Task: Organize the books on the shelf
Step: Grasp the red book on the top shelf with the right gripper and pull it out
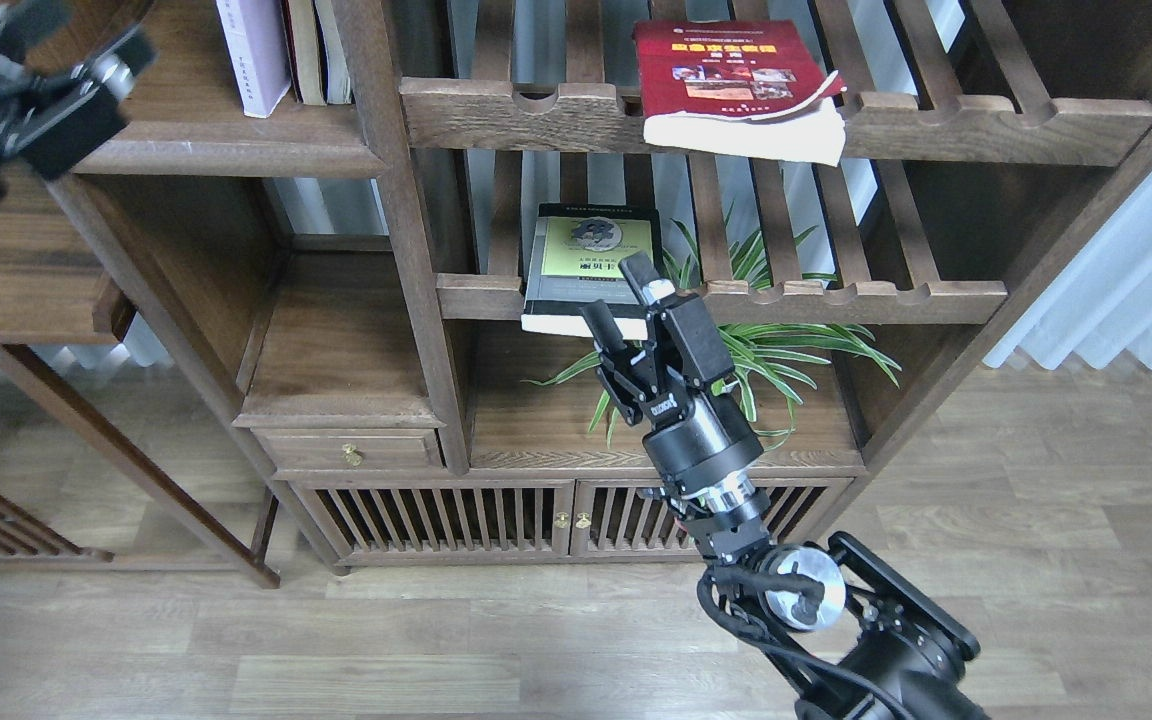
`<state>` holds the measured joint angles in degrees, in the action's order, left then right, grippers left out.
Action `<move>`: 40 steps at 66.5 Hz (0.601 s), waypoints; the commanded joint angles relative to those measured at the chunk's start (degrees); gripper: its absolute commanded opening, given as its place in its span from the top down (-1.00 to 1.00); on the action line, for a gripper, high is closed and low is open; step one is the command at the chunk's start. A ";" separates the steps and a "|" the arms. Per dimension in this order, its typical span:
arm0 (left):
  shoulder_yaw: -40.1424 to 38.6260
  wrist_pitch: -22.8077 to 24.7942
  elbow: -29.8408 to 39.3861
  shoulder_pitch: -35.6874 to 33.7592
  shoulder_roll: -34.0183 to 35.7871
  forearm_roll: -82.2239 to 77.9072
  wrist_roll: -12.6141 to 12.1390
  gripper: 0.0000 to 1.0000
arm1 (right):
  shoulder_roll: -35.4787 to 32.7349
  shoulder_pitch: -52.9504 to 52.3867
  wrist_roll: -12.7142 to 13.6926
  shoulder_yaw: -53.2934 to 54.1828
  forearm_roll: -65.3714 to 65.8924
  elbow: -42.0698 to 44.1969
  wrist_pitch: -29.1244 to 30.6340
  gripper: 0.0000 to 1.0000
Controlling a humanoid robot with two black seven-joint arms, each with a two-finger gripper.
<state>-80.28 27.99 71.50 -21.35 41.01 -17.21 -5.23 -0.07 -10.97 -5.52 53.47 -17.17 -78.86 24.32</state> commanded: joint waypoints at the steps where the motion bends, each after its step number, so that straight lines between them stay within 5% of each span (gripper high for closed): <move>1: -4.27 0.01 -3.91 4.30 0.04 4.03 -0.92 -1.00 | 0.07 -2.29 -0.99 0.75 1.61 -0.60 -5.86 -1.00; 14: -5.86 0.01 -11.47 4.48 -0.05 8.69 -0.83 -1.00 | 0.07 -8.10 -3.36 4.97 1.70 0.81 -16.06 -1.00; 40: -4.89 0.01 -16.75 4.74 -0.75 13.79 -0.22 -1.00 | 0.07 -9.24 -3.45 10.86 1.70 -0.16 -15.80 -1.00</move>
<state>-85.28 28.00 56.08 -16.63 40.36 -4.12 -5.48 0.00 -20.27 -8.92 64.25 -15.51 -77.17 8.17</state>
